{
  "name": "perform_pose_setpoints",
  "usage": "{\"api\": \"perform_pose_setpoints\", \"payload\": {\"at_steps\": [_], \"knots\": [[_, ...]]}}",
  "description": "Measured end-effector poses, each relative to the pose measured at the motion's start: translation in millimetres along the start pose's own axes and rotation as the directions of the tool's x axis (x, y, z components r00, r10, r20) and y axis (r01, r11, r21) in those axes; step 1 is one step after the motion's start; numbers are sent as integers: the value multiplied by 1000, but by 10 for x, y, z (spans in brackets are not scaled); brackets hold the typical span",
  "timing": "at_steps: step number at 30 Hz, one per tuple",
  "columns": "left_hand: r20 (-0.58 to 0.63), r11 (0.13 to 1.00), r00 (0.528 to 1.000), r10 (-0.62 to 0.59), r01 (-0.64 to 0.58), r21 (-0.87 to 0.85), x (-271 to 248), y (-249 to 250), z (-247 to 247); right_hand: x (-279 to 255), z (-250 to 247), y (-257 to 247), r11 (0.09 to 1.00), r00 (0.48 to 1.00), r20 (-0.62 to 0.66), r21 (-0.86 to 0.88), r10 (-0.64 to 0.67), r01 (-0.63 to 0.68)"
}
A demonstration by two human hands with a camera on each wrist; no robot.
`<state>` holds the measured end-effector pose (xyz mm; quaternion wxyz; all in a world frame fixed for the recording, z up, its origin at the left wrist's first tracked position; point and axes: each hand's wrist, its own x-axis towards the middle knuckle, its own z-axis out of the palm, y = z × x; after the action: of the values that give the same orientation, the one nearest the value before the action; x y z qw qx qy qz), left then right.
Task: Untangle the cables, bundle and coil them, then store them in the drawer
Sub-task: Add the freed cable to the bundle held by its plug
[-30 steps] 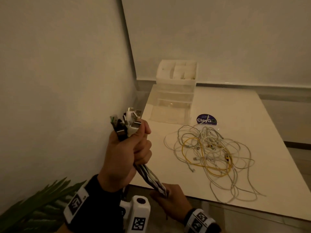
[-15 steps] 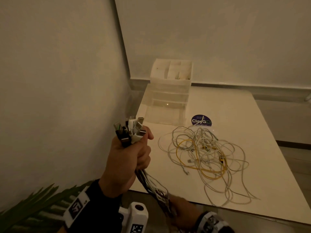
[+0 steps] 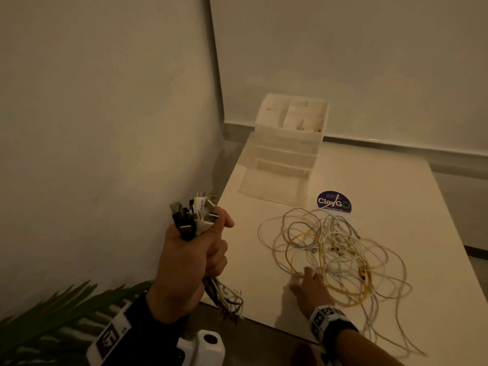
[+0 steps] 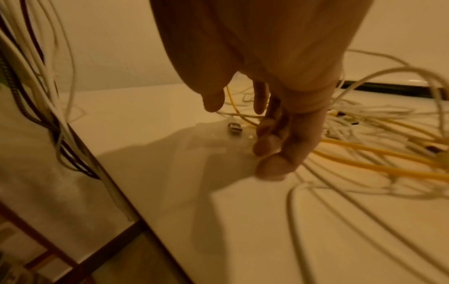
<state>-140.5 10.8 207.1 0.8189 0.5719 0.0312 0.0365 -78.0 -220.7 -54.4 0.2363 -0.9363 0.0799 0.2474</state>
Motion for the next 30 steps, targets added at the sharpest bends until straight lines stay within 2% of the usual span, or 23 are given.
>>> {"api": "perform_pose_setpoints", "payload": {"at_steps": [4,6,10,13,15,17,19,21,23,24,26,27,30], "knots": [[-42,1000,999,-1,1,9,79,-6,-30,136,53,-52,989,998,6,-140,56,-55],[-60,1000,998,0,0,4,116,-10,-27,212,5,-21,972,1000,-2,-232,23,-23],[-93,1000,996,-12,12,0,150,-58,-36,455,-214,211,900,983,-3,-404,-182,165],[-109,1000,994,-22,23,1,182,-101,-40,615,-438,353,843,943,55,-432,-329,320],[-111,999,993,-35,35,-2,205,-120,-28,664,-573,373,840,933,82,-412,-351,353],[-108,999,993,-46,46,-2,226,-131,5,663,-724,314,874,931,105,-323,-349,364],[-111,998,992,-63,63,-2,248,-137,49,630,-937,181,902,929,74,-224,-363,370],[-100,997,992,-73,73,-6,261,-145,109,556,-1235,14,911,913,-61,-115,-403,395],[-73,997,995,-73,74,-1,271,-154,190,437,-1593,-175,893,878,-249,87,-410,442],[-63,997,995,-75,75,-1,275,-160,231,356,-1778,-270,850,865,-314,237,-392,471],[-42,997,997,-71,71,3,291,-161,323,185,-2119,-444,684,861,-379,530,-338,502],[-34,998,997,-67,68,2,299,-162,368,90,-2262,-526,608,854,-413,603,-316,516],[3,997,997,-83,83,-3,345,-165,490,-122,-2552,-739,522,776,-562,588,-286,618]]}}
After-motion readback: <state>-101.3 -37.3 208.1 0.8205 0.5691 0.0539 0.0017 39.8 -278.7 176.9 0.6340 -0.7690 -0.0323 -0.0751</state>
